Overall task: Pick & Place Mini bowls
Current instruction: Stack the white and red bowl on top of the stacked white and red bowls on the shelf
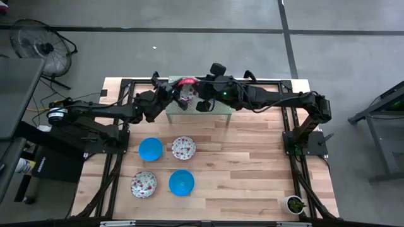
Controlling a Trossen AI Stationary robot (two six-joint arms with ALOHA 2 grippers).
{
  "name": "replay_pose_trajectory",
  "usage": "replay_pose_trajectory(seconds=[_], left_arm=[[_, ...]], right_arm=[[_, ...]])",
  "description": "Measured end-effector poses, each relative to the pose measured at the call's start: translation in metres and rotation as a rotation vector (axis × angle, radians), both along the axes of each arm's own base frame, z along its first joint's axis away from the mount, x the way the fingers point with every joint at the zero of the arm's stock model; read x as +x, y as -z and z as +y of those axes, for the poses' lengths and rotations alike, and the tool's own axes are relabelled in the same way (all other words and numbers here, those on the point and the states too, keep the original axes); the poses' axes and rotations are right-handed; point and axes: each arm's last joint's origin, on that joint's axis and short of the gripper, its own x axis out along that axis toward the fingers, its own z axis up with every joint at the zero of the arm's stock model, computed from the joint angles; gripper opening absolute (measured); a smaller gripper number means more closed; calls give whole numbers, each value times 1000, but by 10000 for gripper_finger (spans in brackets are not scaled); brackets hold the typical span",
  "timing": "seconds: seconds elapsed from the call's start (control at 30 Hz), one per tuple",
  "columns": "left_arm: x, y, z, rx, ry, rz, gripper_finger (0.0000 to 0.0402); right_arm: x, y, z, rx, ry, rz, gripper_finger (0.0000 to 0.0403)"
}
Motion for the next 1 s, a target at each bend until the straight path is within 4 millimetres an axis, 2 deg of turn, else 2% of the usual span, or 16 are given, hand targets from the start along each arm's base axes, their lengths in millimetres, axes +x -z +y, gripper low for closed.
replay_pose_trajectory(seconds=[0.2,0.4,0.5,0.67,0.83,1.0], left_arm=[[0,0,0,-8,-21,-14,31],[-3,-7,2,-49,-39,-69,31],[-5,-11,9,-123,-75,6,31],[-14,-42,27,-255,-42,152,31],[-22,-78,48,-302,118,269,31],[-40,-96,71,-435,275,372,31]], right_arm=[[-4,-4,0,-1,18,-7,159],[-23,-23,3,6,30,-40,166],[-38,-37,0,-24,139,-64,166],[-57,-43,-5,-32,248,-24,167],[-83,-48,-16,48,288,-4,165],[-108,-44,-28,202,297,53,167]])
